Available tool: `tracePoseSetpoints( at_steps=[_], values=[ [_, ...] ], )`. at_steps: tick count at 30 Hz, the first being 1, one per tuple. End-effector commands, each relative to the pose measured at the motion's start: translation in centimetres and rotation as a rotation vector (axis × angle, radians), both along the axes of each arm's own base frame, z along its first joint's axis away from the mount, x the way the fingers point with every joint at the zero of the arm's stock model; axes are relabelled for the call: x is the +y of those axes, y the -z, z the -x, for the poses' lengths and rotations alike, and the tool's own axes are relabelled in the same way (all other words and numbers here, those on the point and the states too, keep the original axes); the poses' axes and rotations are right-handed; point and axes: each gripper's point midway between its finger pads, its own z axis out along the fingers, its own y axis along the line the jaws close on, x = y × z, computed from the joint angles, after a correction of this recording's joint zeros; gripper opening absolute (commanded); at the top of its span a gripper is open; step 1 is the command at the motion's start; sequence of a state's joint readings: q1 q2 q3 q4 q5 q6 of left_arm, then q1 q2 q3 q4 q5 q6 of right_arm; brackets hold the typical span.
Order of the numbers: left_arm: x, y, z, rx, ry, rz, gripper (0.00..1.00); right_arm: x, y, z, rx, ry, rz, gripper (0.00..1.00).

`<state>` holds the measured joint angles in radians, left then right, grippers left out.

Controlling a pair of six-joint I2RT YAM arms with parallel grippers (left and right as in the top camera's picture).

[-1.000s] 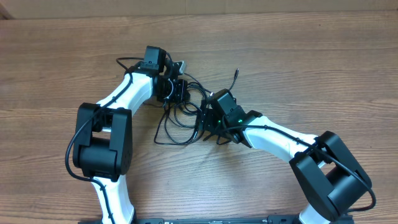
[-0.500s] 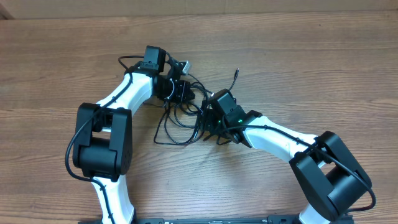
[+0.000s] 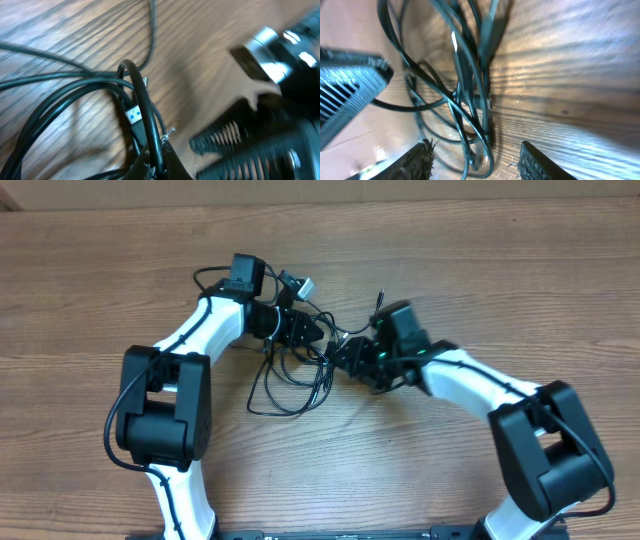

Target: Untangle cables

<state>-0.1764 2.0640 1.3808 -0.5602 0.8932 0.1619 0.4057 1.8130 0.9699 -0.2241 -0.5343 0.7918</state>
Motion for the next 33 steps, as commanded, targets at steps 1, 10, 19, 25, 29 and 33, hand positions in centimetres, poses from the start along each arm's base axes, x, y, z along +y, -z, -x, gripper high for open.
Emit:
tracePoseSetpoints(
  at_steps=[1, 10, 19, 25, 29, 33],
  values=[
    [0.0, -4.0, 0.5, -0.054, 0.081, 0.253, 0.04, -0.4, -2.7, -0.3, -0.022, -0.08, -0.16, 0.53],
    [1.2, -7.2, 0.9, -0.057, 0.101, 0.452, 0.04, -0.4, -4.7, -1.9, -0.103, -0.095, -0.251, 0.48],
    [0.9, -9.5, 1.3, -0.081, 0.147, 0.58, 0.05, 0.2, -5.3, -1.7, -0.12, -0.121, -0.274, 0.46],
    [0.9, -9.6, 1.5, -0.072, 0.147, 0.588, 0.04, -0.9, -6.0, -2.9, -0.159, -0.1, -0.3, 0.43],
    [0.6, -9.5, 1.7, -0.068, 0.155, 0.587, 0.04, -1.5, -5.9, -3.4, -0.164, -0.079, -0.29, 0.47],
    [0.0, -9.4, 2.2, -0.056, 0.169, 0.585, 0.04, -1.4, -5.8, -3.4, -0.165, -0.079, -0.286, 0.49]
  ],
)
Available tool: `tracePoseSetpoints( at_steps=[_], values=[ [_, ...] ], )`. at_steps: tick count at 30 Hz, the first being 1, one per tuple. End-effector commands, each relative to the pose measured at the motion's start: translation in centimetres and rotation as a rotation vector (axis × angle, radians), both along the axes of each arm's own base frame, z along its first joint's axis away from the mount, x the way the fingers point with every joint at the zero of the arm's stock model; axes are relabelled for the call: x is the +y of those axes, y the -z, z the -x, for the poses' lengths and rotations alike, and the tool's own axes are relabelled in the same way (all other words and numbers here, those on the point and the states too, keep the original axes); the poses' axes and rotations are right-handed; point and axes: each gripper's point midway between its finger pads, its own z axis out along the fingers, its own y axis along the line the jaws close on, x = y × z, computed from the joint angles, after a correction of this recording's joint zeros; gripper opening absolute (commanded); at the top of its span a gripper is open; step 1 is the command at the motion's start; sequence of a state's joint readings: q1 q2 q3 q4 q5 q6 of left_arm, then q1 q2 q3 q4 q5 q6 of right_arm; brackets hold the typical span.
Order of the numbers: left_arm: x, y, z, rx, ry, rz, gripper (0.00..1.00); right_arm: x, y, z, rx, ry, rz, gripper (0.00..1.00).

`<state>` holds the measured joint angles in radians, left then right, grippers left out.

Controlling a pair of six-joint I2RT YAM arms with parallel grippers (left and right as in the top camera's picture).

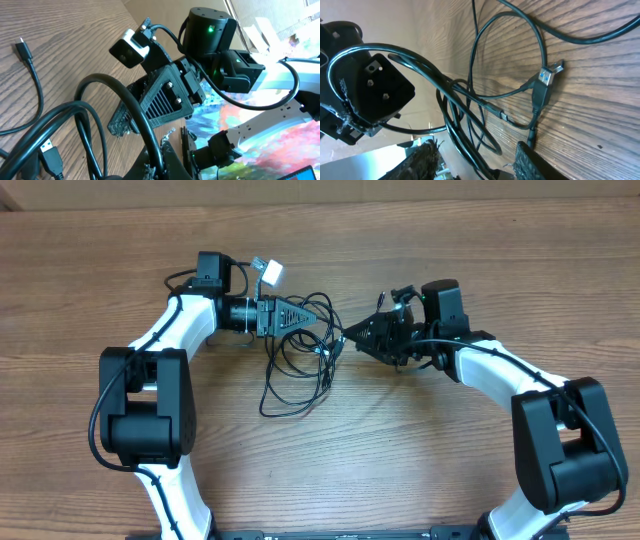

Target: Untangle cables

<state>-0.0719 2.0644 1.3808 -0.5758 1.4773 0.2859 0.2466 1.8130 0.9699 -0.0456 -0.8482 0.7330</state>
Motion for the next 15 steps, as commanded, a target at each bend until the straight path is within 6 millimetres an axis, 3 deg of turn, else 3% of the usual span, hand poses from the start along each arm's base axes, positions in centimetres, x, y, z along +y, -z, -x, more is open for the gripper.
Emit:
tracePoseSetpoints(
  at_steps=[1, 8, 15],
  values=[
    [-1.0, -0.8, 0.9, -0.03, 0.04, 0.039, 0.04, 0.1, -0.8, -0.1, -0.03, -0.008, -0.005, 0.49],
    [-2.1, -0.4, 1.9, 0.024, 0.066, 0.02, 0.04, -1.0, 1.0, -0.3, 0.018, 0.058, 0.088, 0.52],
    [-2.7, 1.8, 2.9, 0.103, 0.064, -0.108, 0.04, -1.0, 1.7, 0.3, 0.006, 0.033, 0.131, 0.53]
  ],
)
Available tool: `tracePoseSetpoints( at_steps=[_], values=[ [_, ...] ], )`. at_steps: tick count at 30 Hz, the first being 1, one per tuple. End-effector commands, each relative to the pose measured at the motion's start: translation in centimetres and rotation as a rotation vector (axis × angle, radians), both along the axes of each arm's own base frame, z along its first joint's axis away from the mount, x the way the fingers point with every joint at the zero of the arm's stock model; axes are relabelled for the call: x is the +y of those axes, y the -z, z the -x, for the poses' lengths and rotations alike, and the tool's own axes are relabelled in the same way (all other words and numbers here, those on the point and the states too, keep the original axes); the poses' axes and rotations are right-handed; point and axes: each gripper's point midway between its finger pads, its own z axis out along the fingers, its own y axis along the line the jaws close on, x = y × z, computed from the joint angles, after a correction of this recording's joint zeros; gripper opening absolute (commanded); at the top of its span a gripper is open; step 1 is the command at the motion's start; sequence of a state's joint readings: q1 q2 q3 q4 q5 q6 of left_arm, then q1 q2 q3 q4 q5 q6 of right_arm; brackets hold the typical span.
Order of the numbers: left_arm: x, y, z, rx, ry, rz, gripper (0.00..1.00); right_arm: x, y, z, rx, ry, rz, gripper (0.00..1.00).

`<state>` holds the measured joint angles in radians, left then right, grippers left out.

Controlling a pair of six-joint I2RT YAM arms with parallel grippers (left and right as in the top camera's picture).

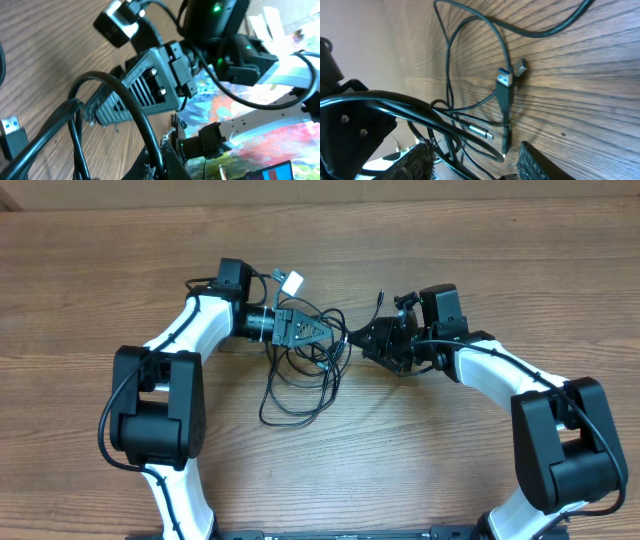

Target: Untangle cables

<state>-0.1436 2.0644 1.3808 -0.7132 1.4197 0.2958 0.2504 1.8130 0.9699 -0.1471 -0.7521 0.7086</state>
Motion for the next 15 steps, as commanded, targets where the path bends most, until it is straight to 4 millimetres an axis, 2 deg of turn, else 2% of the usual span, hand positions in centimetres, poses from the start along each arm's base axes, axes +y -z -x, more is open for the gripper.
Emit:
tracePoseSetpoints(
  at_steps=[1, 7, 12, 15],
  values=[
    [-0.4, 0.5, 0.4, -0.018, 0.011, -0.037, 0.04, 0.2, -0.2, -0.1, -0.049, -0.013, 0.041, 0.53],
    [-0.4, 0.5, 0.3, -0.026, 0.011, -0.036, 0.05, -0.1, 1.5, 0.2, -0.033, 0.021, 0.156, 0.52],
    [-0.1, 0.5, 0.2, -0.019, 0.003, -0.037, 0.04, 0.0, 1.5, 0.3, -0.027, 0.02, 0.158, 0.24],
    [-0.1, 0.5, 0.1, -0.021, 0.002, -0.037, 0.04, 0.0, 1.5, 0.3, -0.028, 0.02, 0.158, 0.1]
  ],
)
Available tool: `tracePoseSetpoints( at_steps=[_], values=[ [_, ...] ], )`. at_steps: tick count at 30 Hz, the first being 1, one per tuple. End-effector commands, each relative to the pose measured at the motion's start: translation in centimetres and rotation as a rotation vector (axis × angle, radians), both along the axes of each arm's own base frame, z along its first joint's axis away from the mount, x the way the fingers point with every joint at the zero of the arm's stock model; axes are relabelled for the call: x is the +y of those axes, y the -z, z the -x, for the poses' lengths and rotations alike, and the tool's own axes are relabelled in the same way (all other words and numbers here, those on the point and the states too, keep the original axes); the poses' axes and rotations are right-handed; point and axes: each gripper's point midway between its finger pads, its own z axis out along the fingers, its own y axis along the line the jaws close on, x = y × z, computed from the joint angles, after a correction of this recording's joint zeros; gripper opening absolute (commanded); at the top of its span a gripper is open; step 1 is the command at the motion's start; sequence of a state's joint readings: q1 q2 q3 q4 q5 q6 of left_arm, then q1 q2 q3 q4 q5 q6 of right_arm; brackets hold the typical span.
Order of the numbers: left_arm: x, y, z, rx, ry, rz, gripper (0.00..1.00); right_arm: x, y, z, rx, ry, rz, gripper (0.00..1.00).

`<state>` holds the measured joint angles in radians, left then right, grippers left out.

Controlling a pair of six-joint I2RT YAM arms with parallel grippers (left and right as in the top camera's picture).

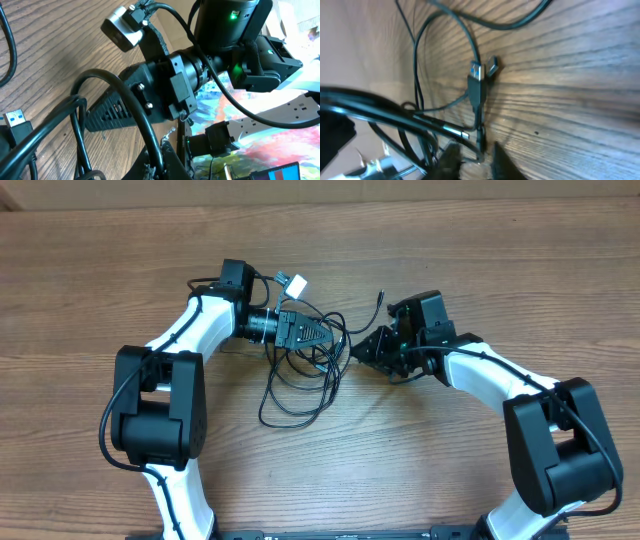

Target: Untangle cables

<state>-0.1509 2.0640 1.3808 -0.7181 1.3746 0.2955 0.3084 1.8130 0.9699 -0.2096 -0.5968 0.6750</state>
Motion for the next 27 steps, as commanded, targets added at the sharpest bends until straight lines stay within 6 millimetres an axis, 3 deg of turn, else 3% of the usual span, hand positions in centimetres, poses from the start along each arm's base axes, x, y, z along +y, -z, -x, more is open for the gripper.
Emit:
tracePoseSetpoints(
  at_steps=[1, 8, 17, 18, 21, 22, 27],
  values=[
    [0.0, -0.3, 0.0, -0.025, 0.003, 0.008, 0.04, -0.2, -0.6, -0.5, -0.029, 0.009, 0.01, 0.04],
    [0.5, -0.3, -0.9, -0.071, -0.014, 0.013, 0.04, -0.5, -0.3, -0.3, -0.018, 0.018, 0.029, 0.04],
    [2.8, 1.2, -2.3, -0.087, -0.081, -0.082, 0.04, -1.5, 0.5, -0.5, -0.011, 0.055, 0.093, 0.04],
    [2.8, 1.2, -2.3, -0.089, -0.08, -0.081, 0.04, -1.5, 0.5, -0.6, -0.016, 0.055, 0.09, 0.11],
    [2.8, 1.2, -2.3, -0.093, -0.079, -0.081, 0.04, -0.7, 0.0, -0.6, -0.029, 0.031, 0.057, 0.61],
    [2.8, 1.2, -2.3, -0.093, -0.079, -0.081, 0.04, -0.3, -0.3, -0.5, -0.032, 0.018, 0.038, 0.73],
    [2.4, 0.4, -1.8, -0.1, -0.059, -0.028, 0.04, 0.9, -1.4, -0.6, -0.063, -0.02, -0.026, 0.76]
  ],
)
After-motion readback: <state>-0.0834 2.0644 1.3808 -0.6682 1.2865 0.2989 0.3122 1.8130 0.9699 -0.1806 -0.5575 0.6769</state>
